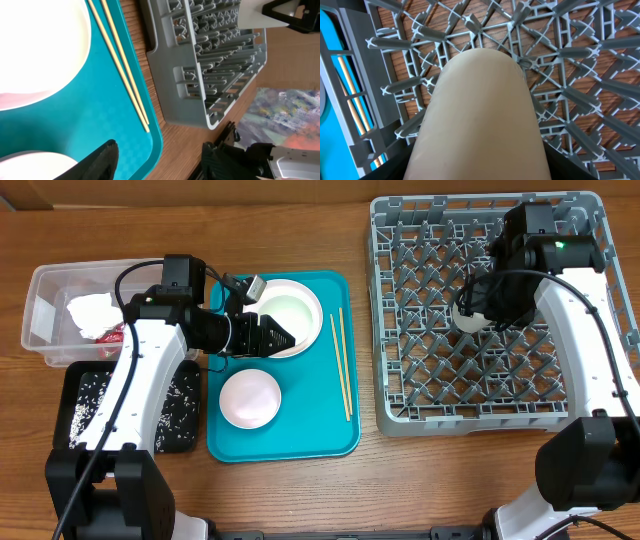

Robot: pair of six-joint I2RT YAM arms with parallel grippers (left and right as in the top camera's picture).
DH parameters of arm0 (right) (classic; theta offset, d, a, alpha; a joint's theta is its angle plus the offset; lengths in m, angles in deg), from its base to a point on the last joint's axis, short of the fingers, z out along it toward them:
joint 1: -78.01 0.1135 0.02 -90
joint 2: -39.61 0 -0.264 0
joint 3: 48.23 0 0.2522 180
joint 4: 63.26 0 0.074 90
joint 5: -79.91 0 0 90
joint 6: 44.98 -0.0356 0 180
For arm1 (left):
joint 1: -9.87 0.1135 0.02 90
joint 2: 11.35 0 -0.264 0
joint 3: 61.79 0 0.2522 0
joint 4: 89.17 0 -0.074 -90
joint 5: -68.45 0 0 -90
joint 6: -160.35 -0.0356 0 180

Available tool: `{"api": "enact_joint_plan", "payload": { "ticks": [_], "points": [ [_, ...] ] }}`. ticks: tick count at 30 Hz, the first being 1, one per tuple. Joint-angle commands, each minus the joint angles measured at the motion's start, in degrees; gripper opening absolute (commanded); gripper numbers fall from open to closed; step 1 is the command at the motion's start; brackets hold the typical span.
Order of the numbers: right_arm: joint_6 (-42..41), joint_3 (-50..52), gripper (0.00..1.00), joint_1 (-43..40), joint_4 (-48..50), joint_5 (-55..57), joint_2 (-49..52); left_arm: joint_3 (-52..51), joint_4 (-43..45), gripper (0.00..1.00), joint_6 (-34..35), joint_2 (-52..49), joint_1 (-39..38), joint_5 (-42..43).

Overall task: Sort waste into correct bins and load items into the dishwasher
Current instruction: 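Lower the cup upside down into the rack and open the right gripper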

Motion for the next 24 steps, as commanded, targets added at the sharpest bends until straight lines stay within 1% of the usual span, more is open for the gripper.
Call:
{"api": "enact_joint_plan", "payload": {
  "ticks": [1, 5, 13, 24],
  "points": [
    [-0.15, 0.31, 0.09, 0.22, -0.02, 0.59, -0.13, 0.94, -0.04, 0.57, 0.09, 0.33, -0.17, -1.09],
    [-0.15, 0.31, 0.04, 0.22, -0.79, 0.57, -0.13, 0.94, 0.09, 0.58, 0.09, 0.33, -0.17, -1.09],
    [-0.13, 0.31, 0.04, 0.22, -5.14, 0.59, -0.13, 0.94, 0.09, 0.59, 0.11, 0.33, -0.17, -1.07],
    [-0.15, 1.7, 0.04, 0.22, -6.58, 0.59, -0.13, 0.94, -0.09, 0.59, 0.11, 0.33, -0.17, -1.07]
  ]
}}
